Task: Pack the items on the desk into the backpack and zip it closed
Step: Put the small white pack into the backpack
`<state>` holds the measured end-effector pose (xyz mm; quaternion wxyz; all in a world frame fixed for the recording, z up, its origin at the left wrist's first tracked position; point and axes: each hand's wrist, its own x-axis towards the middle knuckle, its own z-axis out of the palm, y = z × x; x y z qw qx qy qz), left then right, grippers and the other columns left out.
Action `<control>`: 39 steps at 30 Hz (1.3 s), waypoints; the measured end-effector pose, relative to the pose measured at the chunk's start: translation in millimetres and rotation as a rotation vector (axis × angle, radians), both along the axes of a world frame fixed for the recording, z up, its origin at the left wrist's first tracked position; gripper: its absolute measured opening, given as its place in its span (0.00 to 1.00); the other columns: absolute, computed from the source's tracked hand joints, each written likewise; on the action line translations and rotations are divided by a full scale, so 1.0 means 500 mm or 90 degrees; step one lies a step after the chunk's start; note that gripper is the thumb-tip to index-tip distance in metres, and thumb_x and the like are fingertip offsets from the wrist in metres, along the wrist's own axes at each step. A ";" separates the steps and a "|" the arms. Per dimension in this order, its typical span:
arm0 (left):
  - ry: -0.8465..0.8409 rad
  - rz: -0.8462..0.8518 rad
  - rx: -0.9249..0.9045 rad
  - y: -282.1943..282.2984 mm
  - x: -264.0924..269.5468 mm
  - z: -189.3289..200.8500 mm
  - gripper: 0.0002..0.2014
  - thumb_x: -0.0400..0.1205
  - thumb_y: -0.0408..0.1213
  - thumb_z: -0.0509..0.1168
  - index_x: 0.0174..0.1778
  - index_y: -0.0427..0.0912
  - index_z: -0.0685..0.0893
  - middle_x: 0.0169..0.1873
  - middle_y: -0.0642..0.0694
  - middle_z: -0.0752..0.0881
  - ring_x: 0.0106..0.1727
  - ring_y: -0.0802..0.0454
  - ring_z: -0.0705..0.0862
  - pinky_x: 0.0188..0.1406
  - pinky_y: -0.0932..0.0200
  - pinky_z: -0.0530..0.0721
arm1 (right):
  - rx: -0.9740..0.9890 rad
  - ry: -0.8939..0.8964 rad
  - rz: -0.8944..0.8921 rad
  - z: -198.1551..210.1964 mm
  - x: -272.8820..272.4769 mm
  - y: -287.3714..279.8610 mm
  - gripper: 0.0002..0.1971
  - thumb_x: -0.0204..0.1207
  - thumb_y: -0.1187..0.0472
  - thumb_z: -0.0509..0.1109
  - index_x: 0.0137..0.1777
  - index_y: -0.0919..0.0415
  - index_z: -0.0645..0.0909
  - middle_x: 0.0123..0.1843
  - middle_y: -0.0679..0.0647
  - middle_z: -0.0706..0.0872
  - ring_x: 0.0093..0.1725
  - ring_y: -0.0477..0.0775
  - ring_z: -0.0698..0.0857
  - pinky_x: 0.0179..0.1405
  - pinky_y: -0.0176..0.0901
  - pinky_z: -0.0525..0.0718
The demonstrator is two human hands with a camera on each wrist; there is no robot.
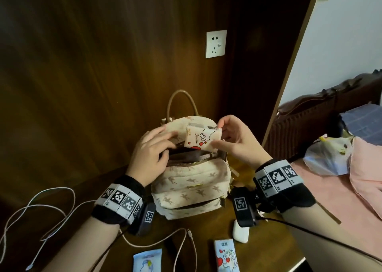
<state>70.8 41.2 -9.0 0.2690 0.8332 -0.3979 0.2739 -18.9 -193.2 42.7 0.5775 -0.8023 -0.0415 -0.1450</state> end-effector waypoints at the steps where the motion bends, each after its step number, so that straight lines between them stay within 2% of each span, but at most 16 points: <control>1: -0.012 0.006 0.020 0.000 -0.001 -0.001 0.12 0.73 0.23 0.69 0.42 0.45 0.89 0.63 0.49 0.85 0.72 0.44 0.75 0.73 0.36 0.70 | -0.027 0.001 0.013 -0.005 0.004 0.002 0.18 0.66 0.72 0.77 0.50 0.62 0.73 0.47 0.55 0.85 0.44 0.54 0.87 0.40 0.57 0.86; 4: -0.020 0.012 0.091 0.006 -0.001 -0.004 0.13 0.72 0.25 0.73 0.45 0.48 0.87 0.71 0.54 0.77 0.77 0.43 0.69 0.74 0.32 0.63 | -0.103 -0.002 0.021 -0.023 0.016 0.011 0.16 0.67 0.69 0.78 0.48 0.59 0.74 0.46 0.45 0.86 0.42 0.44 0.87 0.40 0.48 0.88; 8: -0.044 0.051 0.255 0.023 0.007 -0.010 0.17 0.73 0.34 0.74 0.56 0.52 0.85 0.81 0.55 0.62 0.83 0.46 0.55 0.76 0.31 0.58 | -0.235 -0.047 -0.038 -0.057 0.034 0.018 0.17 0.67 0.64 0.78 0.45 0.48 0.73 0.48 0.41 0.86 0.49 0.45 0.86 0.49 0.52 0.87; 11: -0.035 0.074 0.333 0.022 0.011 -0.009 0.25 0.70 0.45 0.76 0.63 0.54 0.80 0.84 0.54 0.53 0.85 0.47 0.48 0.76 0.29 0.55 | -0.298 -0.079 -0.108 -0.081 0.037 0.029 0.19 0.67 0.64 0.76 0.46 0.44 0.71 0.46 0.39 0.84 0.46 0.46 0.85 0.46 0.51 0.86; 14: -0.014 0.086 0.373 0.015 0.018 -0.009 0.37 0.65 0.56 0.75 0.71 0.55 0.74 0.84 0.55 0.46 0.85 0.48 0.42 0.76 0.27 0.53 | -0.284 -0.078 -0.145 -0.112 0.036 0.035 0.17 0.66 0.63 0.76 0.47 0.48 0.73 0.43 0.41 0.84 0.43 0.48 0.84 0.42 0.47 0.84; 17: 0.031 0.097 0.409 0.004 0.026 -0.012 0.46 0.62 0.64 0.71 0.78 0.57 0.66 0.83 0.55 0.36 0.83 0.47 0.33 0.77 0.27 0.47 | -0.217 -0.009 -0.156 -0.143 0.031 0.032 0.16 0.67 0.64 0.76 0.47 0.49 0.74 0.39 0.40 0.82 0.37 0.41 0.80 0.36 0.34 0.78; 19: 0.030 0.105 0.433 -0.002 0.031 -0.016 0.46 0.59 0.67 0.68 0.76 0.55 0.69 0.83 0.53 0.33 0.83 0.44 0.30 0.76 0.25 0.47 | -0.156 0.039 -0.152 -0.157 0.027 0.033 0.16 0.68 0.64 0.77 0.47 0.49 0.74 0.40 0.39 0.82 0.36 0.38 0.79 0.34 0.28 0.75; 20: 0.028 0.112 0.448 -0.004 0.034 -0.018 0.46 0.59 0.68 0.67 0.74 0.54 0.72 0.83 0.51 0.32 0.82 0.43 0.30 0.76 0.25 0.46 | -0.124 0.053 -0.155 -0.163 0.026 0.034 0.15 0.68 0.63 0.77 0.47 0.50 0.74 0.41 0.39 0.83 0.37 0.38 0.80 0.33 0.28 0.76; 23: 0.023 0.134 0.470 -0.006 0.044 -0.023 0.45 0.58 0.71 0.63 0.70 0.52 0.78 0.83 0.49 0.31 0.82 0.41 0.30 0.76 0.23 0.46 | -0.061 0.062 -0.186 -0.170 0.028 0.033 0.15 0.69 0.62 0.78 0.47 0.52 0.74 0.44 0.41 0.85 0.40 0.40 0.84 0.34 0.34 0.84; 26: 0.007 0.132 0.467 -0.005 0.048 -0.030 0.39 0.59 0.71 0.61 0.62 0.53 0.85 0.84 0.47 0.34 0.83 0.39 0.32 0.75 0.22 0.47 | -0.072 0.059 -0.222 -0.172 0.031 0.029 0.14 0.70 0.61 0.77 0.48 0.53 0.73 0.47 0.45 0.86 0.45 0.44 0.86 0.38 0.41 0.88; 33: -0.021 0.131 0.420 -0.007 0.048 -0.045 0.28 0.60 0.64 0.63 0.49 0.52 0.91 0.84 0.48 0.38 0.84 0.38 0.38 0.74 0.22 0.47 | -0.087 0.032 -0.264 -0.174 0.035 0.029 0.15 0.69 0.61 0.78 0.48 0.50 0.74 0.51 0.46 0.86 0.48 0.44 0.85 0.36 0.30 0.83; 36: -0.039 0.152 0.395 -0.016 0.050 -0.055 0.26 0.62 0.63 0.63 0.45 0.51 0.91 0.84 0.48 0.39 0.84 0.38 0.41 0.74 0.25 0.45 | -0.103 0.028 -0.266 -0.176 0.038 0.029 0.15 0.69 0.61 0.77 0.48 0.49 0.74 0.51 0.46 0.87 0.48 0.46 0.86 0.40 0.38 0.87; 39: -0.055 0.170 0.363 -0.023 0.054 -0.068 0.19 0.66 0.58 0.67 0.42 0.48 0.91 0.84 0.49 0.41 0.84 0.37 0.45 0.74 0.25 0.50 | -0.104 0.015 -0.270 -0.176 0.035 0.030 0.16 0.68 0.61 0.78 0.47 0.48 0.74 0.47 0.43 0.86 0.47 0.45 0.86 0.41 0.47 0.88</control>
